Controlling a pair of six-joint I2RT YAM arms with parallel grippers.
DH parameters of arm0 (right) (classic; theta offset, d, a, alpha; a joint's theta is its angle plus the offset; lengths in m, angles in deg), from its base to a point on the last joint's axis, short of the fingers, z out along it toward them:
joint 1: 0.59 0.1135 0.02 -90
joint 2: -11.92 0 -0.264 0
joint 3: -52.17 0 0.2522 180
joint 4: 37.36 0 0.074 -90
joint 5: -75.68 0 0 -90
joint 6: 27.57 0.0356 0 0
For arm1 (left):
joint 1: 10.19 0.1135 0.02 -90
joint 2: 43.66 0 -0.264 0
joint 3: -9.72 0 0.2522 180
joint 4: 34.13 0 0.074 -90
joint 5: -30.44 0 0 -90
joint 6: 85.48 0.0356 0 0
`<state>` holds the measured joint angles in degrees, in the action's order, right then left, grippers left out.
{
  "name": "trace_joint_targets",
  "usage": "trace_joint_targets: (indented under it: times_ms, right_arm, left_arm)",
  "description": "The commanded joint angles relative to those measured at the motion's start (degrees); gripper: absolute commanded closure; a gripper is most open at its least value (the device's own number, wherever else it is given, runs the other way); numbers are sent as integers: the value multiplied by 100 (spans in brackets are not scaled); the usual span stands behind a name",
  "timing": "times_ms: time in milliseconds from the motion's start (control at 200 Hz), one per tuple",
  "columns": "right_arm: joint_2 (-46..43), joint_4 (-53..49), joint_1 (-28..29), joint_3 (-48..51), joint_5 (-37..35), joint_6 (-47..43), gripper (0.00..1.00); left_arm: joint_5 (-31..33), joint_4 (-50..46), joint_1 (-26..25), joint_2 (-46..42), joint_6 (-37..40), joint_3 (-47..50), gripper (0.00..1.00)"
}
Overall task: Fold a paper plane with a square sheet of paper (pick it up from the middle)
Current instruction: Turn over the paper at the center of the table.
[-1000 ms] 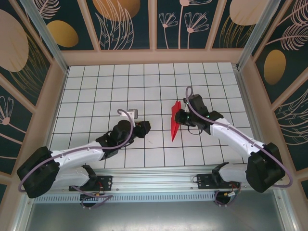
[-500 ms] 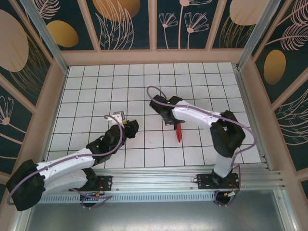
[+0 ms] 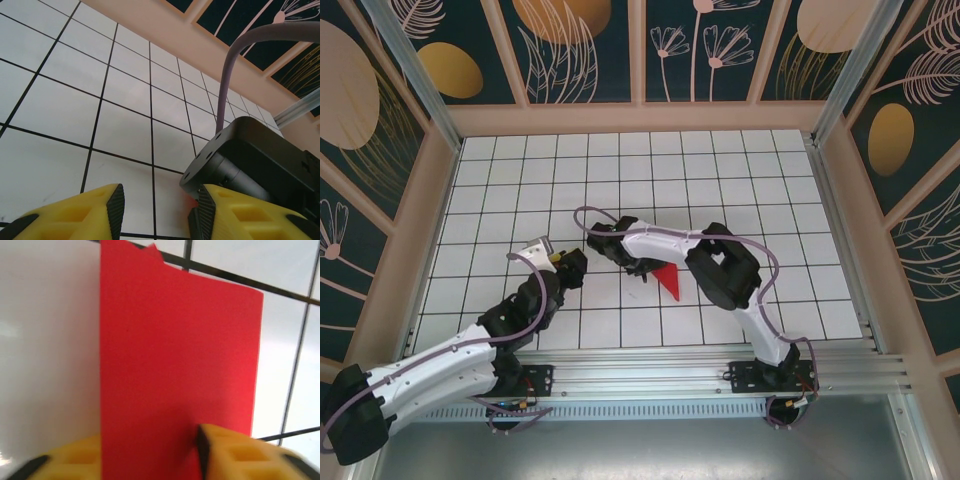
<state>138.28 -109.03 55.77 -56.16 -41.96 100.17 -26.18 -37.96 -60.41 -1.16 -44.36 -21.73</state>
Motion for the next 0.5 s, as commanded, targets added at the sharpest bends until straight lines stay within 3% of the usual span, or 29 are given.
trace_joint_targets:
  times_ms: [0,195,295,335,495]
  right_arm:
    - [-404,640,17,91,792,-100,41]
    - [-1791,1807,-103,1238,1713,-228,27]
    - [-2589,2424,-297,1969,2129,-223,27]
    - [-2907,2763,-417,2382,2359,-175,30]
    - [-3924,4245,-1002,3930,3757,-131,62]
  left_arm:
    - [35,-202,30,-13,-120,117,55]
    - [-341,-173,30,388,-28,-4,53]
    - [-543,-60,29,618,-29,-32,53]
    - [-612,0,31,694,-100,-26,53]
    - [-954,328,30,1047,-175,-21,53]
